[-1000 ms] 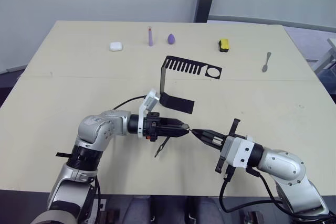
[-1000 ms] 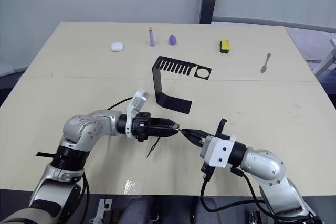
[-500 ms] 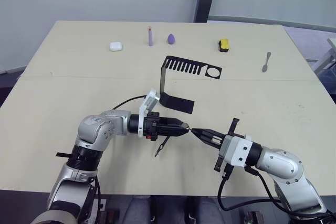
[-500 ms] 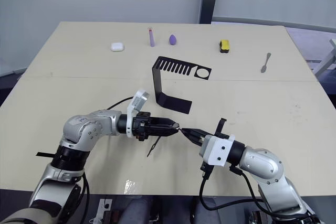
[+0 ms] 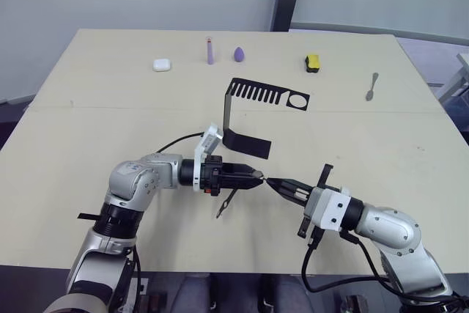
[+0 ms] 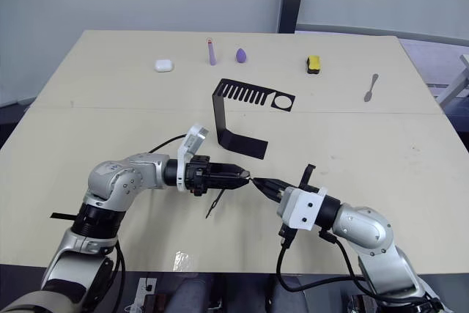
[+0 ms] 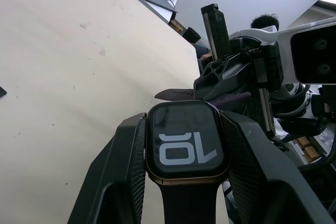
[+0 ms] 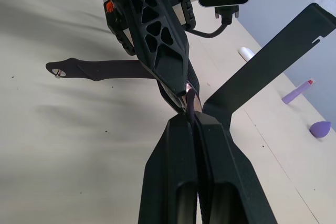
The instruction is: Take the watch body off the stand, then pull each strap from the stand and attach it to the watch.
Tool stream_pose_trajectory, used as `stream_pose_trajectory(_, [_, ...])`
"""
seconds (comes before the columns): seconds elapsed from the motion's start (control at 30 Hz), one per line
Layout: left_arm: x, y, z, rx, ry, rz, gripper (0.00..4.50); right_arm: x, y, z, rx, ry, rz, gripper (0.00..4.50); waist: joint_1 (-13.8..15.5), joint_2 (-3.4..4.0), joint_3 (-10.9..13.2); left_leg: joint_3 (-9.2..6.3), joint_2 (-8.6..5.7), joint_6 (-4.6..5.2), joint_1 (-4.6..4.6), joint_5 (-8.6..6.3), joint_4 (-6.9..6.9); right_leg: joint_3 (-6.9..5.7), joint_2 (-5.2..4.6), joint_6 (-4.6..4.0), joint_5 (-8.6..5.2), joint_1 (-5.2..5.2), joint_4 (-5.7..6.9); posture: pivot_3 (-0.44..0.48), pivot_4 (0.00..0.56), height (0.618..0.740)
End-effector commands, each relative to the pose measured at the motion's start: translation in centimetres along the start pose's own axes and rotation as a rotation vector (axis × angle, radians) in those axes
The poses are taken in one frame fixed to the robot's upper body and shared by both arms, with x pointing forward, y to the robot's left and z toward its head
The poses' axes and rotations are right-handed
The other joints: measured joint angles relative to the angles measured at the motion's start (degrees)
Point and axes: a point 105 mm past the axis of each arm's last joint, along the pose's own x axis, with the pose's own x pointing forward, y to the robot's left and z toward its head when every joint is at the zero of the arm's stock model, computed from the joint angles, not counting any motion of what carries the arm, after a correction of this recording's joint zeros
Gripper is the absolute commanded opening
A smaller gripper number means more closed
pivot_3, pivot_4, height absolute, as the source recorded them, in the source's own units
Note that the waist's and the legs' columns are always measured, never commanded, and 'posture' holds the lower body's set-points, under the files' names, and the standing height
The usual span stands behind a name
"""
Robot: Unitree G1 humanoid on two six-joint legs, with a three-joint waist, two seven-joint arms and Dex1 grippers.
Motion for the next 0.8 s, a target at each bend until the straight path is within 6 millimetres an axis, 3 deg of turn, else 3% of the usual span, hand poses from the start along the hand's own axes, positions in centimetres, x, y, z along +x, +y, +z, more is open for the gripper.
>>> stream_pose_trajectory(0.03, [1.12, -1.55, 0.55, 0.049, 0.007, -0.075, 1.61, 0.63, -0.16, 1.37, -0.023, -0.059, -0.014, 0.00, 0.0, 0.00, 0.0, 0.00, 0.00, 0.00, 0.00, 0.00, 0.00, 0.00, 0.00, 0.00, 0.00, 0.00, 0.00, 0.000, 0.150, 0.740])
stream_pose_trajectory(0.8, [1.75, -1.59, 0.25, 0.038, 0.023, -0.065, 1.61, 0.77, -0.71, 1.04, -0.007, -0.033, -0.046, 0.00, 0.0, 0.00, 0.0, 0.00, 0.00, 0.00, 0.00, 0.00, 0.00, 0.00, 0.00, 0.00, 0.00, 0.00, 0.22, 0.000, 0.150, 0.740])
